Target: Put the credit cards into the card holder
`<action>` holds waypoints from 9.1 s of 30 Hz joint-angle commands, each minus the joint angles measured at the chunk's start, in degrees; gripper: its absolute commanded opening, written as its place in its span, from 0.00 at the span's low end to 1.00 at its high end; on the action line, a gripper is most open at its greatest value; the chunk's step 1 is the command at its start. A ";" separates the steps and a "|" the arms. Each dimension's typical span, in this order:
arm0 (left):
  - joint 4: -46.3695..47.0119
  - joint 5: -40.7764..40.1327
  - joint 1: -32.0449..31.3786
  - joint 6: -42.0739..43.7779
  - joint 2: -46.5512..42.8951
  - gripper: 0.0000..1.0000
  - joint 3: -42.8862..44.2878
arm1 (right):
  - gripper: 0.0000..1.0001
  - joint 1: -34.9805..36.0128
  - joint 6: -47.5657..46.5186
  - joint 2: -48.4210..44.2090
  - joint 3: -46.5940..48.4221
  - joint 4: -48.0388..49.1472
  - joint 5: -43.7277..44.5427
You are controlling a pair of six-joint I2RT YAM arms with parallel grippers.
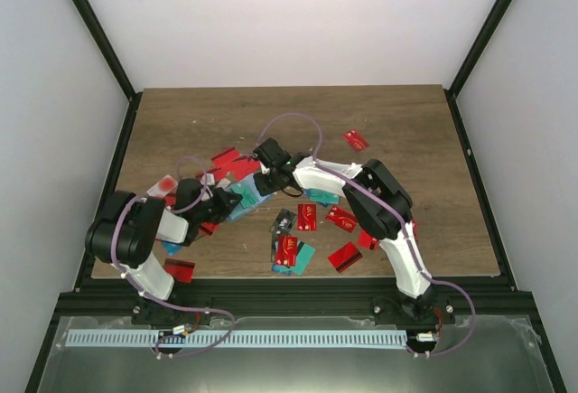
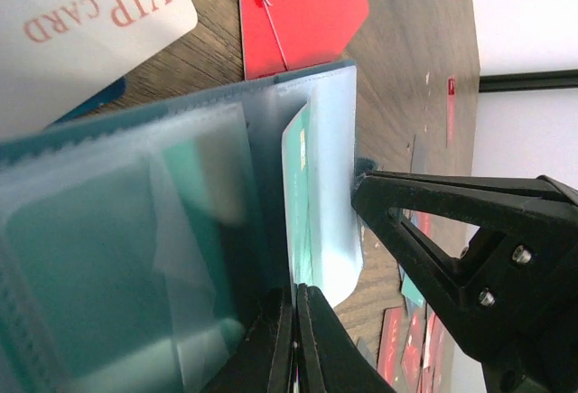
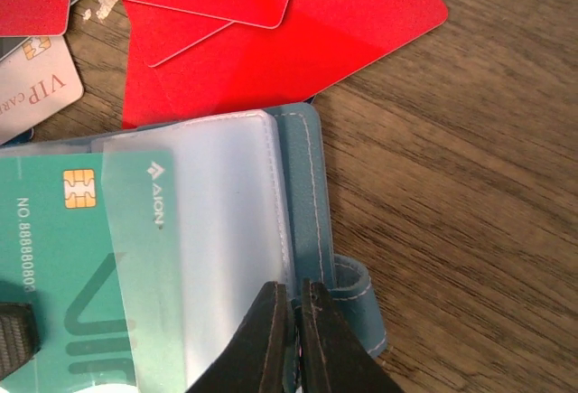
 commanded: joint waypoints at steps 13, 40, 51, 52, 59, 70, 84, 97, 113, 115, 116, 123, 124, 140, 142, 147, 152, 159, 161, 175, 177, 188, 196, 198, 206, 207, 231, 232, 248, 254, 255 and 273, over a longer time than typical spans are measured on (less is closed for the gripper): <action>2.96 0.58 -1.73 1.75 5.21 0.04 2.93 | 0.01 -0.11 1.77 -0.39 -1.91 -8.34 -1.78; -3.31 6.59 -5.48 9.34 9.12 0.04 7.81 | 0.01 -3.94 5.34 -6.58 -10.47 -6.03 -8.38; -7.25 8.10 -6.83 12.07 9.83 0.07 11.03 | 0.01 -4.50 5.02 -8.46 -12.01 -4.86 -10.10; -9.25 7.91 -6.87 13.25 9.29 0.10 11.55 | 0.01 -4.66 4.91 -9.11 -12.45 -4.63 -10.25; -24.26 3.76 -6.97 21.60 3.67 0.35 14.52 | 0.01 -6.62 4.30 -11.31 -15.75 -2.46 -13.17; -42.31 -4.83 -8.30 29.19 -6.12 0.54 18.76 | 0.06 -8.20 4.18 -13.25 -18.69 -0.40 -15.67; -44.14 -7.95 -13.77 33.99 -4.23 0.19 23.65 | 0.33 -9.21 5.01 -19.93 -18.58 1.33 -19.93; -42.05 -8.23 -16.01 34.18 2.94 0.07 26.64 | 0.37 -11.11 7.65 -13.35 -14.21 3.90 -20.43; -41.90 -9.03 -16.86 34.43 5.23 0.05 26.74 | 0.40 -11.58 7.83 -9.36 -16.29 5.21 -23.81; -41.75 -9.03 -16.95 34.40 5.31 0.05 26.68 | 0.41 -11.58 8.08 -9.62 -16.65 5.33 -23.92; -41.68 -9.02 -16.99 34.37 5.40 0.05 26.59 | 0.41 -11.63 8.07 -9.82 -16.96 5.60 -24.14; -41.29 -8.79 -17.21 34.29 6.19 0.04 26.70 | 0.41 -11.58 8.84 -11.41 -18.54 8.86 -32.29; -41.27 -8.71 -17.25 34.28 6.21 0.04 26.70 | 0.41 -11.57 8.99 -11.51 -18.66 9.25 -33.45; -41.53 -8.77 -17.29 34.54 5.23 0.04 26.98 | 0.36 -11.57 10.59 -12.43 -18.84 12.15 -42.00; -41.62 -8.94 -17.27 34.66 4.78 0.04 27.06 | 0.36 -11.58 10.78 -12.31 -18.94 12.54 -43.04; -42.09 -9.22 -17.30 34.92 4.15 0.04 27.28 | 0.36 -11.54 11.09 -11.30 -18.97 13.09 -44.72; -43.65 -10.83 -17.26 34.77 1.65 0.04 27.37 | 0.36 -11.33 11.44 -10.17 -18.90 13.54 -45.51; -50.96 -18.38 -17.09 34.48 -6.49 0.04 27.64 | 0.36 -10.05 12.33 -8.55 -16.19 13.35 -45.38; -53.69 -21.15 -16.87 34.42 -8.81 0.04 27.57 | 0.36 -9.32 12.70 -7.36 -14.79 13.21 -45.33; -55.49 -21.51 -15.61 34.65 -21.48 0.08 21.32 | 0.35 -7.61 10.98 -6.58 -7.23 8.01 -40.21; -53.05 -17.33 -15.77 34.87 -19.98 0.08 21.08 | 0.35 -8.19 10.05 -9.33 -9.16 6.43 -36.45; -47.12 -9.59 -19.77 36.02 -7.50 0.07 25.35 | 0.39 -11.93 10.43 -18.05 -25.11 5.90 -27.47; -46.69 -9.10 -21.02 37.32 -1.62 0.08 27.53 | 0.39 -12.02 10.55 -14.99 -24.60 7.05 -27.00; -47.16 -9.83 -21.56 37.97 -1.43 0.10 27.74 | 0.39 -12.00 10.31 -14.64 -24.47 6.99 -27.19; -49.82 -11.91 -24.47 38.16 -4.84 0.23 26.74 | 0.39 -12.01 9.44 -23.46 -28.70 4.82 -23.80; -50.42 -11.98 -24.99 38.17 -5.74 0.25 26.33 | 0.39 -12.01 9.40 -25.16 -30.09 4.60 -23.86; -50.77 -14.49 -36.65 30.43 -14.41 0.52 17.24 | 0.51 -6.30 19.58 -46.17 -55.86 8.74 -25.44; -50.71 -14.89 -37.11 30.31 -14.60 0.53 16.79 | 0.51 -5.29 19.70 -45.96 -55.81 8.61 -25.12; -43.64 -13.93 -47.09 30.84 -2.77 0.49 27.18 | 0.57 -4.14 33.25 -70.95 -63.82 -16.02 -5.29; -39.50 -10.56 -48.99 30.33 6.80 0.47 33.66 | 0.60 -4.14 42.80 -80.54 -66.69 -21.36 -4.93; -39.45 -10.08 -49.32 30.49 8.06 0.47 34.59 | 0.60 -4.12 43.57 -80.73 -67.19 -21.94 -5.47; -38.14 -1.88 -54.78 29.16 18.31 0.46 39.22 | 0.70 -4.11 54.23 -89.71 -77.70 -18.67 -14.77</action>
